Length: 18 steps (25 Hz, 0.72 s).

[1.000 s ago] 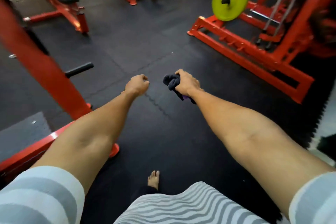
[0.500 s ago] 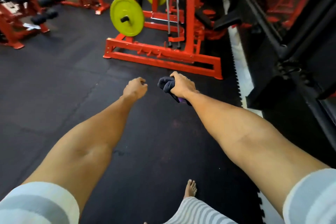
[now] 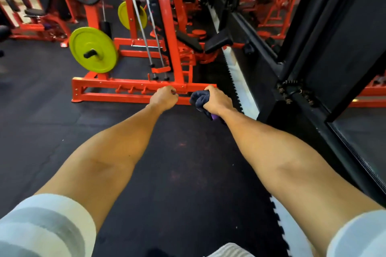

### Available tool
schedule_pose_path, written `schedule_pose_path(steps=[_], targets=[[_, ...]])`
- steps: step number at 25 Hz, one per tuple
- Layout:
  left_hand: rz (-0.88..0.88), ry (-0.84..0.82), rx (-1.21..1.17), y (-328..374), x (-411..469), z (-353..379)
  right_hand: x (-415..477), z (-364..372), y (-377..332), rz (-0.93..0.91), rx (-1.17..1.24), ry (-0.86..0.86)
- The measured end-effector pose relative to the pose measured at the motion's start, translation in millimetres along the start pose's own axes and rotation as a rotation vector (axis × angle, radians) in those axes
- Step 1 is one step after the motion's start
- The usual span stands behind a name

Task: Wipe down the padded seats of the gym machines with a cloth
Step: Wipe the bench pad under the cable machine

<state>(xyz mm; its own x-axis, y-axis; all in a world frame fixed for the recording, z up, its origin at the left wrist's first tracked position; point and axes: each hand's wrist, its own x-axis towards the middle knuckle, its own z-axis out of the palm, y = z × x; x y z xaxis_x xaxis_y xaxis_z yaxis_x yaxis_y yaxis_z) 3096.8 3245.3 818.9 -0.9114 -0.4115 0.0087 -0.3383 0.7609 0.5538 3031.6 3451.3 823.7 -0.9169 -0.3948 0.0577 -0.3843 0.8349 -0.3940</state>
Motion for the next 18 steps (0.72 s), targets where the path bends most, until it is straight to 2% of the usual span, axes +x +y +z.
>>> schedule_pose_path(steps=[6,12,18], targets=[[0.082,-0.071,0.067,62.5,103.3,31.9,83.7,-29.7,60.7,0.070,0.053,0.015],[0.168,-0.156,0.079,101.4,247.9,60.2,192.9,-41.2,104.7,0.185,0.045,0.009],[0.254,-0.162,0.031,148.5,372.8,89.1,291.4,-66.3,138.0,0.281,0.215,0.115]])
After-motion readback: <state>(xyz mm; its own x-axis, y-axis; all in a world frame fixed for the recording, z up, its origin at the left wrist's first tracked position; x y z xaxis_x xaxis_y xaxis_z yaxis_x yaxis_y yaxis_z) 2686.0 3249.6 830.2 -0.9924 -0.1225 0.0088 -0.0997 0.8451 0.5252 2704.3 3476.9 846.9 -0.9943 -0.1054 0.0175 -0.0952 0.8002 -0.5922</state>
